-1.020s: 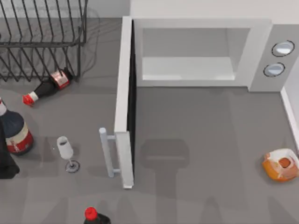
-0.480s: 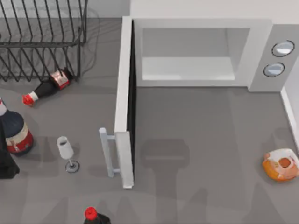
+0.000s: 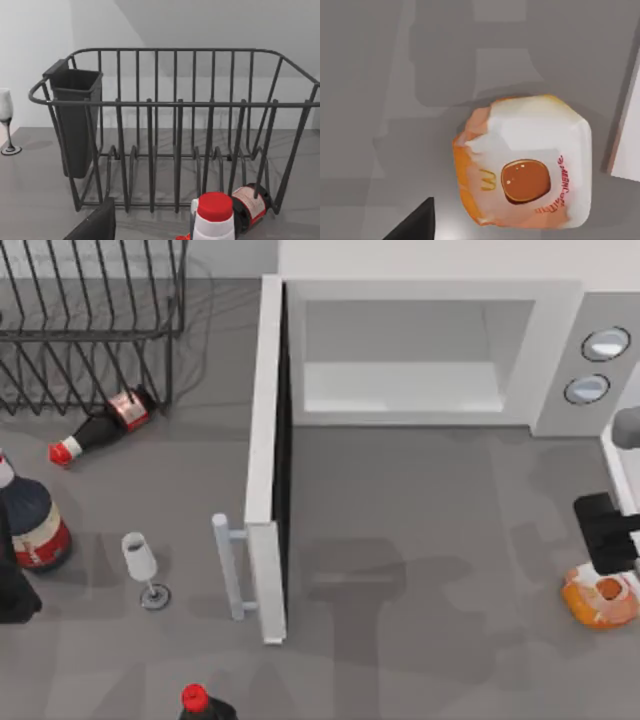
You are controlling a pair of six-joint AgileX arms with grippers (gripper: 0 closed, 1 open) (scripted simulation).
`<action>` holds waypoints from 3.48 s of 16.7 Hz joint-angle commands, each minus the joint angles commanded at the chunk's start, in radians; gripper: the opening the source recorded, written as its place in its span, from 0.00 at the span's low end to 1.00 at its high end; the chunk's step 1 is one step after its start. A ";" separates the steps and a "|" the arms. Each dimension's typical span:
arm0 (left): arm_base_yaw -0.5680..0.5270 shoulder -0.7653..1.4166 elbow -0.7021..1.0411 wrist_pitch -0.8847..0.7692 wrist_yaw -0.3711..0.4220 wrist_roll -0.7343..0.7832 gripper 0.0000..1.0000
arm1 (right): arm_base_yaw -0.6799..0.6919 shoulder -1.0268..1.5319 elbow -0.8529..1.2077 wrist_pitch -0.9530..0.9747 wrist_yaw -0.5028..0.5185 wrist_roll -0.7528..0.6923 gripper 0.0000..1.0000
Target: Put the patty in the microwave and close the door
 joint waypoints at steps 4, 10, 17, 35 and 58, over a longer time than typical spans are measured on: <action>0.000 0.000 0.000 0.000 0.000 0.000 1.00 | 0.031 0.222 0.147 -0.137 0.005 0.005 1.00; 0.000 0.000 0.000 0.000 0.000 0.000 1.00 | 0.039 0.283 0.194 -0.183 0.008 0.007 1.00; 0.000 0.000 0.000 0.000 0.000 0.000 1.00 | 0.038 0.361 0.114 -0.022 0.008 0.006 1.00; 0.000 0.000 0.000 0.000 0.000 0.000 1.00 | 0.039 0.447 0.031 0.143 0.008 0.009 0.32; 0.000 0.000 0.000 0.000 0.000 0.000 1.00 | 0.035 0.258 0.269 -0.260 0.003 0.006 0.00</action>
